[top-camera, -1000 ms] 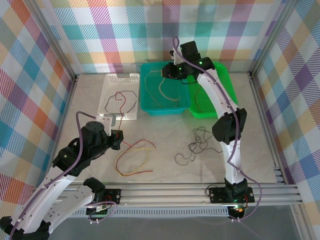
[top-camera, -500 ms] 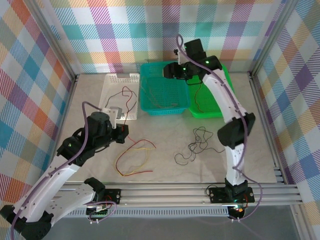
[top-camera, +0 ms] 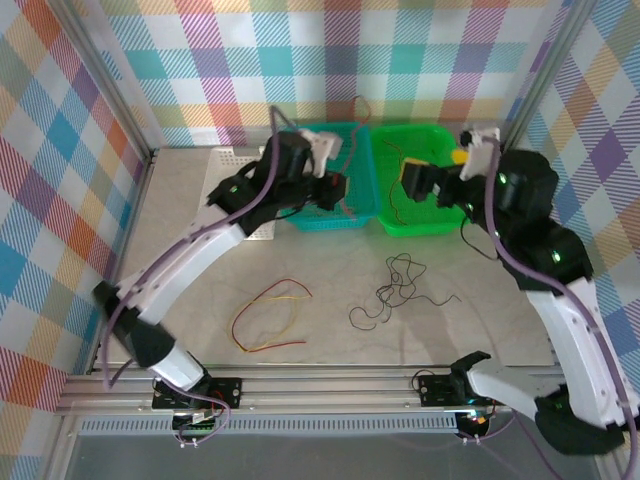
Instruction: Untangle the cables
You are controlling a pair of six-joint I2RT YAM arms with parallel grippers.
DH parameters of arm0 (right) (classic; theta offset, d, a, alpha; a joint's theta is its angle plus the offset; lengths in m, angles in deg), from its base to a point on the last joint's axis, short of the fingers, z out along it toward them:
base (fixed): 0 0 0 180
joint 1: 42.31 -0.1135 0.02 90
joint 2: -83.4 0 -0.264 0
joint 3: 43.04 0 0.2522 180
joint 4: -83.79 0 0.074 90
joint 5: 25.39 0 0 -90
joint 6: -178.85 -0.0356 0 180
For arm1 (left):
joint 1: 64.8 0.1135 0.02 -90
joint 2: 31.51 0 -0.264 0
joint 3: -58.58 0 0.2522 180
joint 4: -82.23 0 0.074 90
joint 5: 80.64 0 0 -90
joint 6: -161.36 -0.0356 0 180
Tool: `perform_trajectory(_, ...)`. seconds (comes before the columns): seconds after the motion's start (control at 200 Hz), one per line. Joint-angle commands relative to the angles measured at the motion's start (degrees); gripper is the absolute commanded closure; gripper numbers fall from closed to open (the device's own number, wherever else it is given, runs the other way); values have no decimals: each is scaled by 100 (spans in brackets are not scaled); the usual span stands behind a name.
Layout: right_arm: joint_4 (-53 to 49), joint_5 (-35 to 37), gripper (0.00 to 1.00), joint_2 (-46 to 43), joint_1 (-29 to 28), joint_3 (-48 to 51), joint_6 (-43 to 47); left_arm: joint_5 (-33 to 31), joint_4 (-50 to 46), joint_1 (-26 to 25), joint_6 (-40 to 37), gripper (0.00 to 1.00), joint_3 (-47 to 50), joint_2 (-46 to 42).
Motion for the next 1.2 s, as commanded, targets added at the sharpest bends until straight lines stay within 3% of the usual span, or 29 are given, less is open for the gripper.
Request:
perform_trajectory(0.0, 154, 561, 0, -633, -6, 425, 121, 249, -186, -152, -442, 100, -1313, 961)
perform_trajectory(0.27, -311, 491, 0, -1977, -3, 1029, -7, 316, -906, -178, -344, 100, -5480, 4333)
perform_trajectory(0.59, -798, -453, 0, -2464, -3, 1192, -166, -68, 1020, -169, 380, 100, -5506, 5798)
perform_trajectory(0.815, -925, -631, 0, -2625, -3, 1433, -256, -292, 1142, -243, 577, 100, -5491, 6359)
perform_trajectory(0.96, -943, -588, 0, -2646, -6, 1572, -316, -218, 1055, -240, 577, 64, -5440, 6316)
perform_trajectory(1.13, -1128, -332, 0, -2615, -10, 1598, -428, -167, 934, -247, 475, 35, -5452, 5830)
perform_trajectory(1.195, -1249, -205, 0, -2590, -8, 1562, -499, -120, 929, -234, 440, 28, -5452, 5532)
